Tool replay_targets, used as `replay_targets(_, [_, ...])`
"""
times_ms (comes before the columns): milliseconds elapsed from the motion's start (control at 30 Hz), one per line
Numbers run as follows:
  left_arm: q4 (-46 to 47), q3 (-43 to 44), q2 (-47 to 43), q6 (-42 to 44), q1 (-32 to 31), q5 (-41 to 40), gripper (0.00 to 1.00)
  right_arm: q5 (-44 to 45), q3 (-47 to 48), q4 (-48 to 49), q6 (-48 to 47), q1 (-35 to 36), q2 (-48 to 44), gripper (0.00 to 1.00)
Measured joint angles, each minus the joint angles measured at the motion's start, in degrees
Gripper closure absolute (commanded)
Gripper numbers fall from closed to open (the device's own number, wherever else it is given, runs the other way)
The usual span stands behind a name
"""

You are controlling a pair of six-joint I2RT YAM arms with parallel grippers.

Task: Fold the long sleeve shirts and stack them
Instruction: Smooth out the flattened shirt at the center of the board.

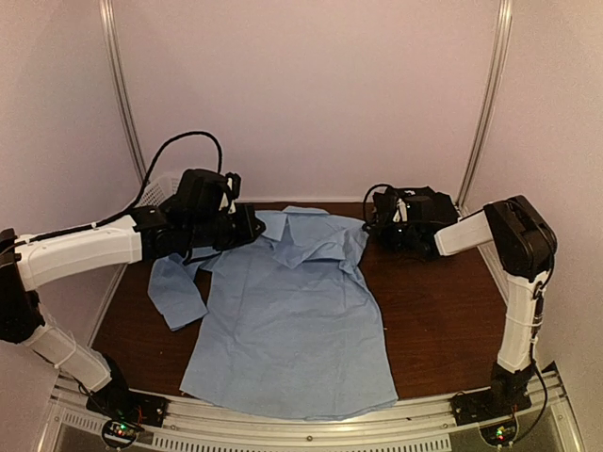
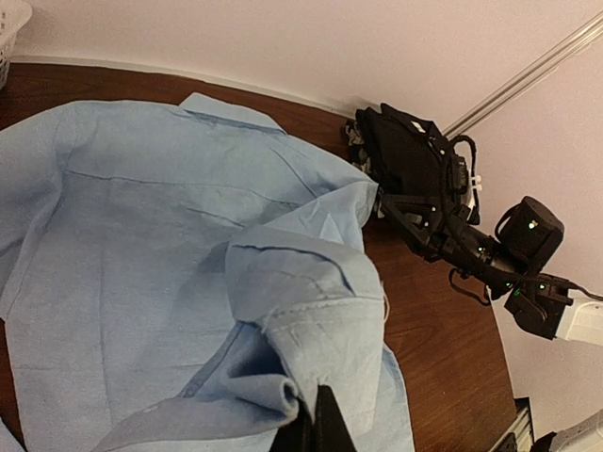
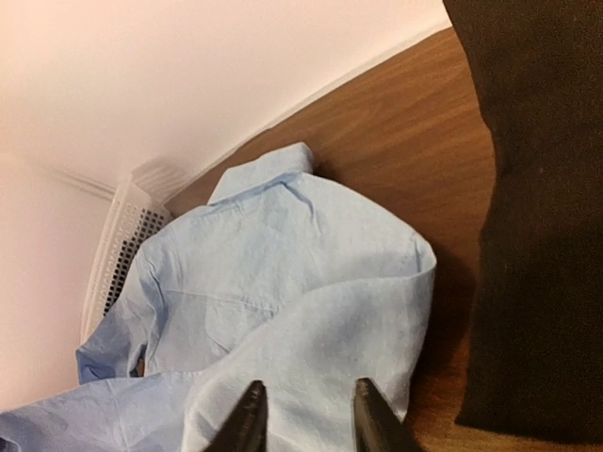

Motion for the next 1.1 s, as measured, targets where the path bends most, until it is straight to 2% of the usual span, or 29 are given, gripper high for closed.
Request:
replay_targets(100, [-0.24,0.00,-0.17,0.17,0.13,-0.02,1.00,-0.15,2.16,0.31,-0.22,0.00,0.59,0.99])
replay_targets(267, [-0.50,0.02,-0.28,0.68,0.52,0.11,1.00,0.22,6.01,-2.84,-1.64,0.00,0.68,1.00])
replay_targets(300, [-0.57,0.02,-0.28,0.83,0.57,0.13,1.00,0.44,6.84,-3.89,-2.19,0.00,0.68,0.96])
replay_targets(433, [-1.46,0.11,-0.35,1.33,0.57,-0.09,1.00,1.70,10.12,-9.55,-5.31,0.02,0.63,0.67])
replay_targets(500, [-1.92,0.11,-0.76,1.92,0.57,-0.59,1.00,2.51,10.34,-12.48,-7.08,0.02,0.63,0.55])
replay_targets(600, [-2.36,0.07,-1.99,2.82,0.59,-1.09,1.00,3.54,10.16,-16.68,-8.85,0.09,0.68,0.48])
replay_targets(733, [-2.36,0.02,-3.23,3.87,0.59,-0.98,1.00,3.58,10.21,-19.02,-10.73,0.35,1.38,0.47])
replay_targets(800, [-2.40,-0.04,-3.23,4.13,0.59,-0.79,1.00,3.52,10.69,-19.43,-11.06,0.48,2.56,0.49])
replay_targets(867, [-2.47,-0.09,-3.21,4.31,0.57,-0.57,1.00,3.30,12.28,-20.02,-11.30,0.68,4.79,0.56])
replay_targets(967, [-2.45,-0.09,-3.21,4.48,0.57,-0.55,1.00,2.82,14.69,-20.72,-11.39,0.81,8.04,0.73])
replay_targets(1033, [-2.43,-0.09,-3.19,4.59,0.57,-0.57,1.00,2.73,15.76,-21.46,-11.45,0.92,9.09,0.89])
replay_targets(1100, [-2.43,-0.09,-3.06,4.85,0.59,-0.55,1.00,3.28,16.96,-23.08,-11.52,0.94,9.29,0.99])
